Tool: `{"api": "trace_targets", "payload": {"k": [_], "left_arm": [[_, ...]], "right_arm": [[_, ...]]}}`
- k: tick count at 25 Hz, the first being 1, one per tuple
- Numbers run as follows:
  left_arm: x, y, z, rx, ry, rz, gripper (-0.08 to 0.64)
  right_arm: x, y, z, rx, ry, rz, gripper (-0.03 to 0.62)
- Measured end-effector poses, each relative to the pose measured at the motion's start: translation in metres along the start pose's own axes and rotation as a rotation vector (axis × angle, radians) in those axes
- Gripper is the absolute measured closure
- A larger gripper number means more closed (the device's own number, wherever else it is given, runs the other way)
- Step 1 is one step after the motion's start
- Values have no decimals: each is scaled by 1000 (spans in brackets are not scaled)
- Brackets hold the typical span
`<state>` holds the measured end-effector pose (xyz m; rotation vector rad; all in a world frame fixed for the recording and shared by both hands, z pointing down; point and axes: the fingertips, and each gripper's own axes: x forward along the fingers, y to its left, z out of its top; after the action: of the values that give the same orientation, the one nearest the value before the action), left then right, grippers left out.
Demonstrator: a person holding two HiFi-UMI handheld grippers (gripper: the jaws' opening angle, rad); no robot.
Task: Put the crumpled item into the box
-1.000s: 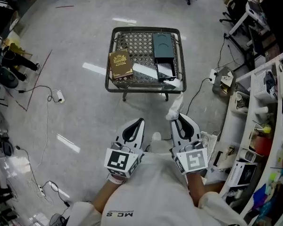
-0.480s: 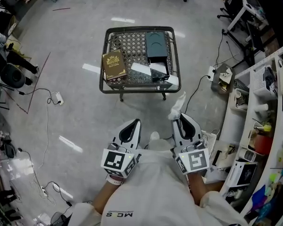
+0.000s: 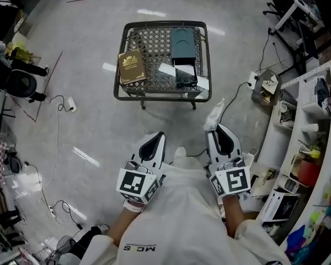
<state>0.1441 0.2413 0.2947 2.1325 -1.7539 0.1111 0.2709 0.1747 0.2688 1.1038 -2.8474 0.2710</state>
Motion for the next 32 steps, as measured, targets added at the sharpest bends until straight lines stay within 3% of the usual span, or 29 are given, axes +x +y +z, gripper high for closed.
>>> {"api": "trace_targets", "payload": {"k": [12,19,24,32], "left_arm": [[61,41,9,-71,25,-78,535],[106,103,49,-83,29,-149,535],[127,154,79,-55,54,-240,535],[160,238,120,-29,42,-323,535]], "right_arm": [[57,-20,-15,2,70,-53,517],[132,-15,1,9,82,-111,518],[196,-6,23,-4,66,-167,518],[277,4,34,-9,56,-286,518]]}}
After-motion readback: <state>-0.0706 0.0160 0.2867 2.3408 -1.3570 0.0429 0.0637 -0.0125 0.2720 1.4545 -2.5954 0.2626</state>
